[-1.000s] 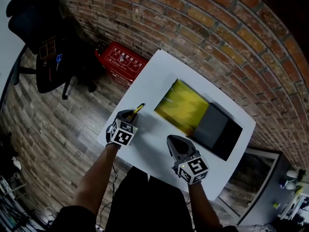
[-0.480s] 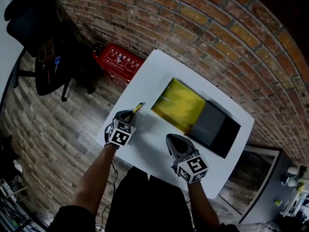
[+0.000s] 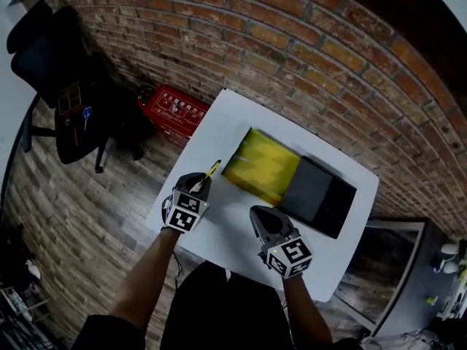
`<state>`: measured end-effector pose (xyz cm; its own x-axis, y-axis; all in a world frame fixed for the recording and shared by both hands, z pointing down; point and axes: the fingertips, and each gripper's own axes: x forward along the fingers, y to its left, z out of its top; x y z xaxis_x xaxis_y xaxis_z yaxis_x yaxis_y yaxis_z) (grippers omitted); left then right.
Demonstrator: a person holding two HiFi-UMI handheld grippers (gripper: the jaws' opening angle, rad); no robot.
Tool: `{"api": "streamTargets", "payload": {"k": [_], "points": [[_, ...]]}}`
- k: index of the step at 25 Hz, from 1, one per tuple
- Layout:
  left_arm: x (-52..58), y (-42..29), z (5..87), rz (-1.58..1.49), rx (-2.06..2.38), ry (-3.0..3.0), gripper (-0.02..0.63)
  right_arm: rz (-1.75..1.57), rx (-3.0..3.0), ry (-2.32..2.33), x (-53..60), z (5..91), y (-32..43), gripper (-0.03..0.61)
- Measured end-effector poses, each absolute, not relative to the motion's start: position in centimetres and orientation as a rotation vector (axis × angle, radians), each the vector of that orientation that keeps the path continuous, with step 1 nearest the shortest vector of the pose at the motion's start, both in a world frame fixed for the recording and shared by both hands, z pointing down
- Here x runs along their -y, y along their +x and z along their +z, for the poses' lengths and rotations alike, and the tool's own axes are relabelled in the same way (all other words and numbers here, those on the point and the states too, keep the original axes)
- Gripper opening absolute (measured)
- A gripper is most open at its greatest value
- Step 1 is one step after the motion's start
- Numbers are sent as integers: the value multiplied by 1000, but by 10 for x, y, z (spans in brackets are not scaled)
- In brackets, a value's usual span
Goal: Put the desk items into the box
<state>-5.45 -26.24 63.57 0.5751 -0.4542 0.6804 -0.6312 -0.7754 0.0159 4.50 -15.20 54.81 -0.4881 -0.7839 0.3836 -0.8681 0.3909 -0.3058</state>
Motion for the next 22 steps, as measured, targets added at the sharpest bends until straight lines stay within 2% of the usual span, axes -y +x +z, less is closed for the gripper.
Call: {"api": "streamTargets", "payload": {"k": [9, 22], "points": [[260, 17, 603, 933, 777, 2669, 51, 698, 2418, 1616, 149, 541, 81, 23], [264, 93, 621, 1016, 660, 2667, 52, 748, 2345, 1729, 138, 548, 123, 23]]}}
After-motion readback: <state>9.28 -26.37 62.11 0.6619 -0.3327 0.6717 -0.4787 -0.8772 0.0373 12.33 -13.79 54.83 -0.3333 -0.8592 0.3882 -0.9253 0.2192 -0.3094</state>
